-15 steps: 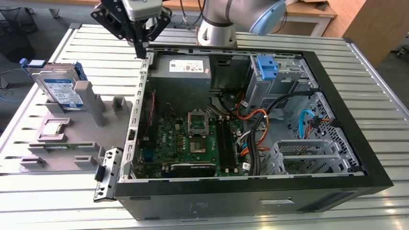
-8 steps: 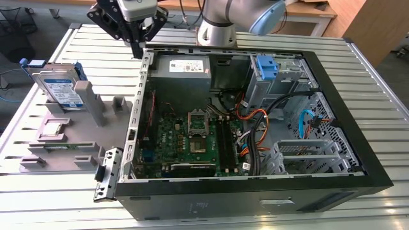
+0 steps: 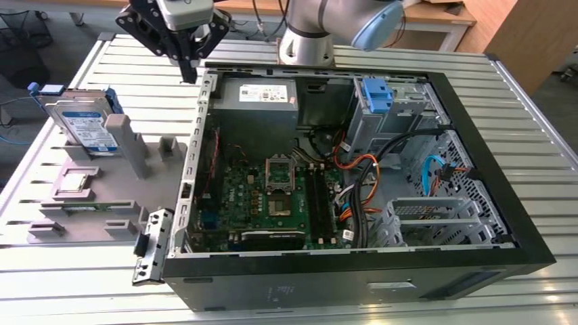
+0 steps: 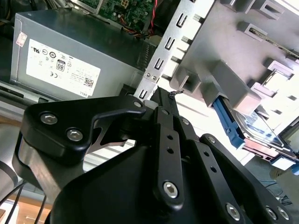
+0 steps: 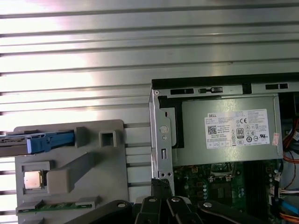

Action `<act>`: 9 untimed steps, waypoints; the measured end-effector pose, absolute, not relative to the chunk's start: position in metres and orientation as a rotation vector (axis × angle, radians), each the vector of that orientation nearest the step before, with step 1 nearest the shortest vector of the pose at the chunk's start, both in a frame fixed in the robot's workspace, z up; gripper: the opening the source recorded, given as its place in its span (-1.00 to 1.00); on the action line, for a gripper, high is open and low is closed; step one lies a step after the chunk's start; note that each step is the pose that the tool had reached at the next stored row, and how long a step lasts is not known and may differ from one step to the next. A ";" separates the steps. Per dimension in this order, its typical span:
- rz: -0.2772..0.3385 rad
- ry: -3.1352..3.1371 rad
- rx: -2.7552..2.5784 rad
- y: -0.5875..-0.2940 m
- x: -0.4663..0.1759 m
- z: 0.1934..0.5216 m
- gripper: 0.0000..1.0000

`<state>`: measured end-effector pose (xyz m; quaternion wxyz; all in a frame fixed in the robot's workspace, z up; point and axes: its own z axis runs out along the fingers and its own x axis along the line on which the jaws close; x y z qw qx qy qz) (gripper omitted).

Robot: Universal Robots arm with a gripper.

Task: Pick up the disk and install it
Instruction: 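Reach for the disk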

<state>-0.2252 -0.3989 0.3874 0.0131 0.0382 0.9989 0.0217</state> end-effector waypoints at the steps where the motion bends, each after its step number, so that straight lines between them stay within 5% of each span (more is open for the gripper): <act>1: 0.068 3.112 0.119 -0.399 -0.227 0.387 -0.79; 9: 0.068 3.112 0.119 -0.399 -0.240 0.386 -0.79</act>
